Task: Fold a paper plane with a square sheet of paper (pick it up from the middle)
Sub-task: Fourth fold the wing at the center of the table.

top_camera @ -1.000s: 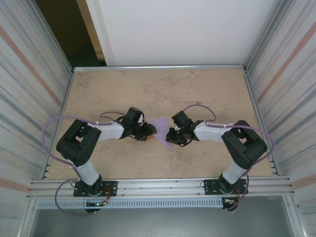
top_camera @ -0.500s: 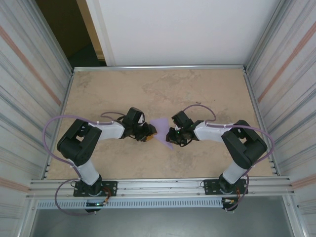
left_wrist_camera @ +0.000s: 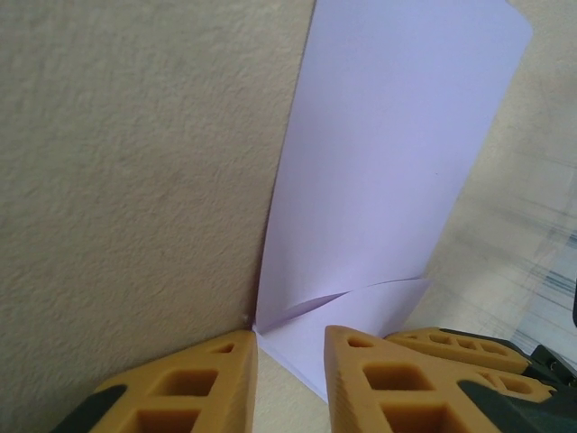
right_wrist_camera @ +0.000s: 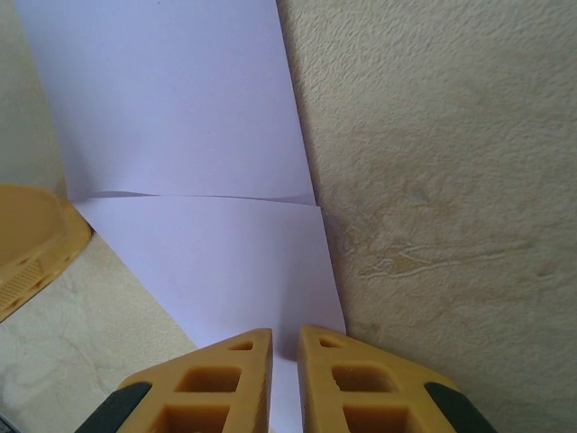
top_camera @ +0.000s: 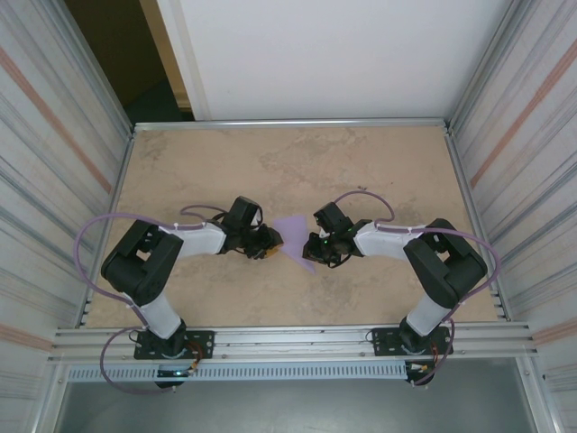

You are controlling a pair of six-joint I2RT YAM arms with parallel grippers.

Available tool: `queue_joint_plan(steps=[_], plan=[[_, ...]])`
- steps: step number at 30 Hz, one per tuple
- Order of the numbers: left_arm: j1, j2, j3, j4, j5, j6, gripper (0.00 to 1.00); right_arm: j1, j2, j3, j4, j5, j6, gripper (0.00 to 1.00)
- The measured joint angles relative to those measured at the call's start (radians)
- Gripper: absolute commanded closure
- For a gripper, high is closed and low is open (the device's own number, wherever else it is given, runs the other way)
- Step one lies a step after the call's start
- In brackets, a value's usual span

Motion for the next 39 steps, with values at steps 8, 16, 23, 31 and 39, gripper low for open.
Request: queue_joint_plan(steps=[8,16,23,31,39], plan=[[0.000,0.000,0.000,0.024,0.010,0.000,0.79,0.000,0.006,0.000,0.013,-0.004,0.000,0.85],[0.006,0.002,-0.002,0.114,0.078,0.002,0.77,0.000,0.006,0.000,0.015,-0.005,0.000,0.84],[0.020,0.034,-0.001,0.129,0.124,0.021,0.77,0.000,0.006,-0.001,0.017,-0.005,-0.001,0.83],[0.021,0.073,0.031,0.117,0.160,0.048,0.89,0.000,-0.001,-0.001,0.019,-0.003,-0.009,0.77],[0.021,0.072,0.052,0.071,0.154,0.061,0.96,0.030,-0.106,0.005,-0.093,0.131,-0.109,0.63]])
